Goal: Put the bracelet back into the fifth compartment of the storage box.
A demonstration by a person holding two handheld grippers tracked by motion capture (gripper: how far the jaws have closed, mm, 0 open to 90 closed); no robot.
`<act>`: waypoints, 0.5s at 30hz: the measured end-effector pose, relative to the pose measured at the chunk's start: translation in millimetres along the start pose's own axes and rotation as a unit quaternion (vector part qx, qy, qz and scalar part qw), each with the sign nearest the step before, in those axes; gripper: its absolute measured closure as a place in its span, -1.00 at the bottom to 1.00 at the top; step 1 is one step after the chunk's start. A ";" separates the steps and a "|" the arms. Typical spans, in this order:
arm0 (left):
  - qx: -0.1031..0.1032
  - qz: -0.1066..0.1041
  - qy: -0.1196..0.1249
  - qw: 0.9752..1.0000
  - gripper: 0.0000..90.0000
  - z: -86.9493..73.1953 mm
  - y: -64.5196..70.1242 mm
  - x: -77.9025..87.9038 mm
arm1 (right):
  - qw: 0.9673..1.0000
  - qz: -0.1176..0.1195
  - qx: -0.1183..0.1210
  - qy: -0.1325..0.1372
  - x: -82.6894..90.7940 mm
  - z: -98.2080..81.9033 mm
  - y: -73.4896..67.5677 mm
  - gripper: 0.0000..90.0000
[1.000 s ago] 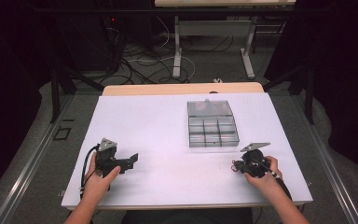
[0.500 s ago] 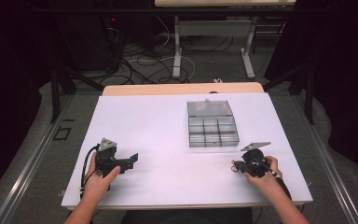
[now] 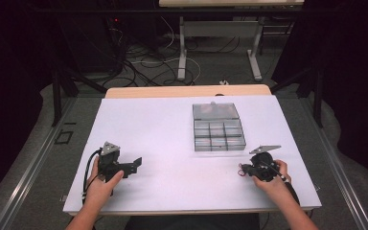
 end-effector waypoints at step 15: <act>0.002 0.001 0.001 1.000 -0.96 0.1 -0.8 0.7 | 0.999 0.008 -0.031 0.012 3.1 3.9 5.5 0.99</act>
Point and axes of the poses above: each handheld gripper's, and its own axes: x roughly backward along the jaws, z roughly out of its top, y roughly to its right, the point moved 9 cm from there along -x, roughly forward along the jaws, and after that the axes turned 15 degrees about -z, right-handed, at the moved point
